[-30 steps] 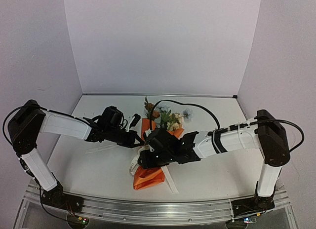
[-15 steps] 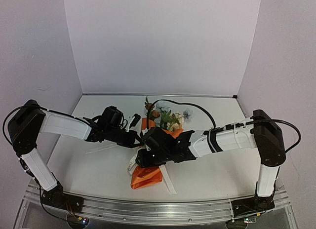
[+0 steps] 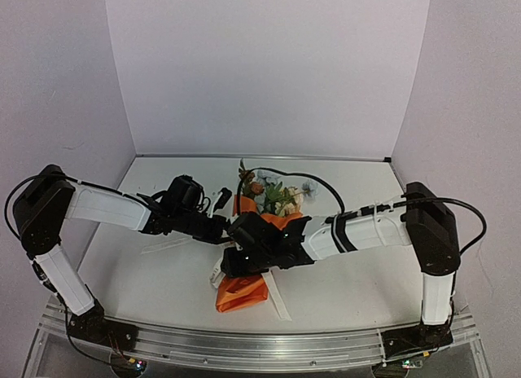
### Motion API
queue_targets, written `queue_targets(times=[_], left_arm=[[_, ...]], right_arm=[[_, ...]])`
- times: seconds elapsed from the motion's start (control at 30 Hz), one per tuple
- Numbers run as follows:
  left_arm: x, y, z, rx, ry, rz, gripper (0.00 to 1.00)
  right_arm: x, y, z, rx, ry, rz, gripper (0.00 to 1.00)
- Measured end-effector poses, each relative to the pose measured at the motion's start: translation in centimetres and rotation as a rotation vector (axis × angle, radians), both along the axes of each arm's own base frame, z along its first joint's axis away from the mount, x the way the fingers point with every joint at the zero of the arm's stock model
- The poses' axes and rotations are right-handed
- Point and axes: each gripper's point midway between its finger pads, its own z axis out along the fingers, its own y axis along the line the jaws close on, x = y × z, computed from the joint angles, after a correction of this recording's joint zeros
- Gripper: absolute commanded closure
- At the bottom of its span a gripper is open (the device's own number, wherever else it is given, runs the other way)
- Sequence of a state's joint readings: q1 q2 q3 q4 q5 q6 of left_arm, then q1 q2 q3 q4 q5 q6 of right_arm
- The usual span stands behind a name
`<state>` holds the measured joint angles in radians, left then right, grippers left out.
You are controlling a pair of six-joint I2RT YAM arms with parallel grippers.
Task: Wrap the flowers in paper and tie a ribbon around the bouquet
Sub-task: Tie the half-tied ribbon around the folded bouquet.
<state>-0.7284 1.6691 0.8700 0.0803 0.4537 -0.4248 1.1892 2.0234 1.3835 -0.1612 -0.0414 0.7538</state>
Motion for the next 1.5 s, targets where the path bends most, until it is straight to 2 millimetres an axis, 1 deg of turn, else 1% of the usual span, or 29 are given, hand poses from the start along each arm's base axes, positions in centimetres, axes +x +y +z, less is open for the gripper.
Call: queue_targets(times=[0.03,0.13,0.2,0.3,0.4,0.5,0.63,0.77,0.87,1.13,1.23,1.33,1.5], left_arm=[[0.0,0.0,0.0,0.0,0.0,0.0,1.0],[0.0,0.0,0.0,0.0,0.0,0.0,1.0],[0.0,0.0,0.0,0.0,0.0,0.0,1.0],[0.0,0.0,0.0,0.001,0.001,0.0,1.0],[-0.1,0.1,-0.1,0.003,0.002,0.001,1.0],[-0.2,0.2,-0.4,0.007,0.007,0.0,1.0],[-0.2,0.2,-0.4,0.008,0.007,0.0,1.0],[-0.2,0.2,-0.4,0.008,0.007,0.0,1.0],[-0.2,0.2,-0.4,0.008,0.007,0.001,1.0],[-0.2,0.2,-0.4,0.007,0.007,0.0,1.0],[-0.4,0.1,-0.4,0.003,0.011,-0.008,1.0],[-0.5,0.0,-0.3,-0.002,0.015,-0.017,1.0],[-1.1,-0.3,-0.4,-0.002,0.016,-0.037,1.0]], right_arm=[[0.0,0.0,-0.1,-0.002,0.0,0.001,0.76],[0.0,-0.1,-0.2,-0.007,0.006,-0.004,0.93],[0.0,-0.2,-0.3,-0.011,0.008,-0.01,1.0],[0.1,-0.6,-0.4,-0.021,0.0,-0.022,1.0],[0.1,-1.8,0.0,-0.041,-0.016,-0.041,1.0],[0.3,-2.7,1.2,-0.042,-0.038,-0.059,1.0],[0.5,-3.9,3.3,-0.033,-0.07,-0.084,1.0],[0.7,-5.0,4.3,-0.043,-0.089,-0.105,1.0],[1.0,-5.9,4.3,-0.064,-0.092,-0.119,1.0],[1.4,-9.0,3.3,-0.134,-0.076,-0.149,1.0],[1.4,-10.0,3.3,-0.148,-0.075,-0.16,1.0],[1.5,-10.6,3.5,-0.152,-0.076,-0.167,1.0],[1.6,-11.0,3.7,-0.157,-0.076,-0.172,1.0]])
